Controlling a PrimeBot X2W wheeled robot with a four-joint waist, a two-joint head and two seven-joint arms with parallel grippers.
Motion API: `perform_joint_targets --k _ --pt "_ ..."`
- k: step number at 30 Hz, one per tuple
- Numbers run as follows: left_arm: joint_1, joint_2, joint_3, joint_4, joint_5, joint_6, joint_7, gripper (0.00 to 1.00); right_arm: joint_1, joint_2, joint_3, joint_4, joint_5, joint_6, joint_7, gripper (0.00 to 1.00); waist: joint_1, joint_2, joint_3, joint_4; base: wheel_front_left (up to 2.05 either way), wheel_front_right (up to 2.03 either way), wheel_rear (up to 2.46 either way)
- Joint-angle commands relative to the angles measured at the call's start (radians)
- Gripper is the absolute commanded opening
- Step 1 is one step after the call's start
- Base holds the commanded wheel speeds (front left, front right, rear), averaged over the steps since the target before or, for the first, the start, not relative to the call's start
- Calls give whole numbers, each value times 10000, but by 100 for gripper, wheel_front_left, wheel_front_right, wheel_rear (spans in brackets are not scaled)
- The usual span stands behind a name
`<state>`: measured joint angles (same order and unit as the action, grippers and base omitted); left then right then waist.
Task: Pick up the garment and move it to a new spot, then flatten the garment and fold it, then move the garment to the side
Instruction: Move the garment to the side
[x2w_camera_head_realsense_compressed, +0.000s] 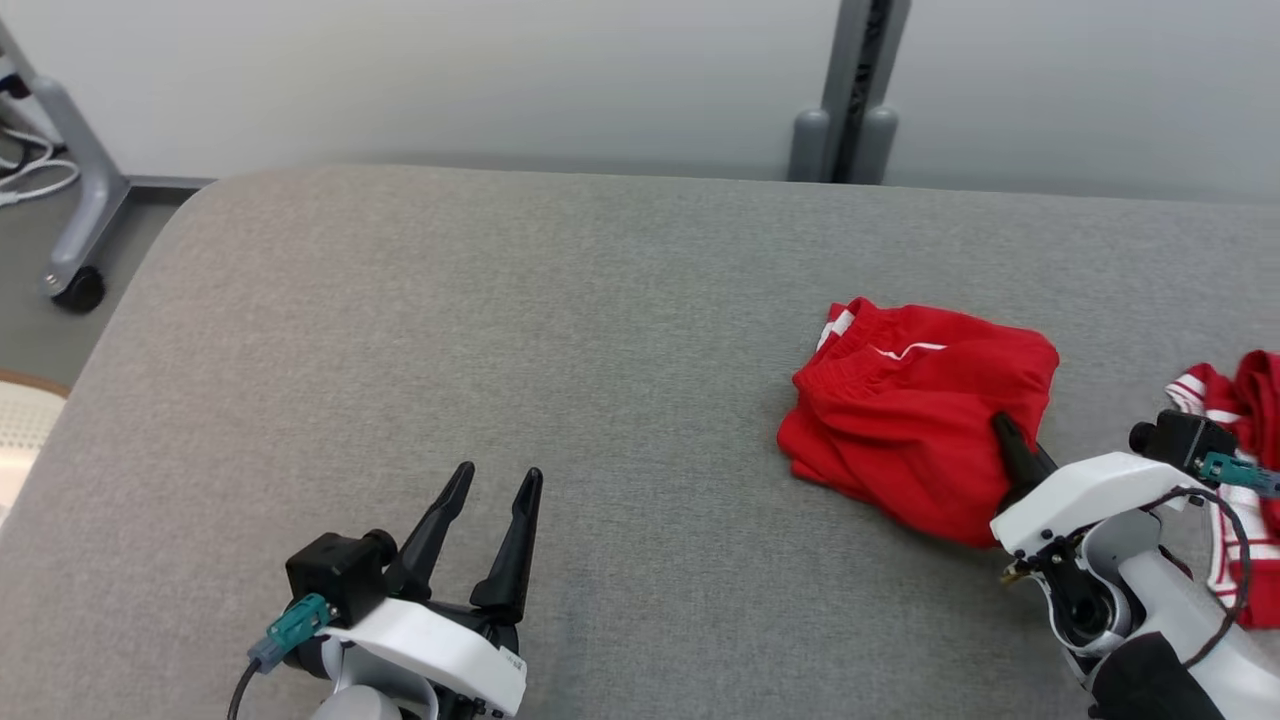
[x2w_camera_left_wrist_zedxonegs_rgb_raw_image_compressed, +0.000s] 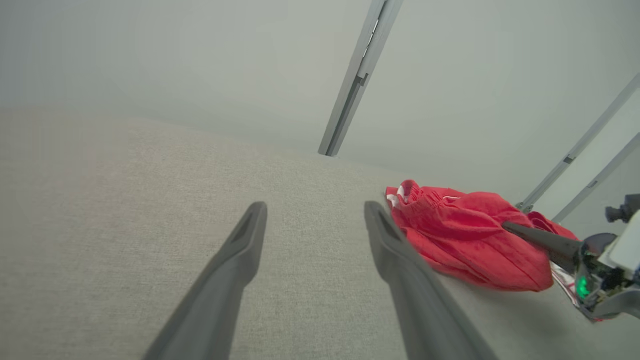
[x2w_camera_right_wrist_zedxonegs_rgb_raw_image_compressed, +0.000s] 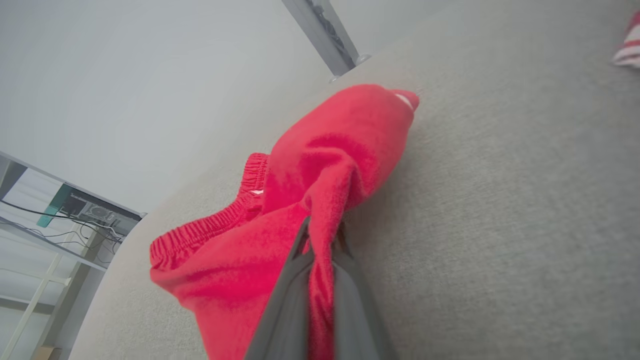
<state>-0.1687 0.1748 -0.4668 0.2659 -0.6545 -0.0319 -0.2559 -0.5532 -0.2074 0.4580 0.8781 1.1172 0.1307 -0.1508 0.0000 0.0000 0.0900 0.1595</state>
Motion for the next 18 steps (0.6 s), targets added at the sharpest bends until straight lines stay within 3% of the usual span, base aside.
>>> perform_joint_targets --k 1,11,18 --pt "31 57 37 -100 -19 74 2 100 251 -219 12 -303 57 2 -119 0 0 0 -225 -556 0 0 0" --pt "123 212 171 -419 -41 225 41 100 1077 -829 447 -2372 -26 2 386 0 0 0 -162 -2366 0 0 0" --pt "-17 222 145 -482 -23 240 58 100 1301 -1041 500 -3054 -155 2 785 0 0 0 -99 -3134 0 0 0"
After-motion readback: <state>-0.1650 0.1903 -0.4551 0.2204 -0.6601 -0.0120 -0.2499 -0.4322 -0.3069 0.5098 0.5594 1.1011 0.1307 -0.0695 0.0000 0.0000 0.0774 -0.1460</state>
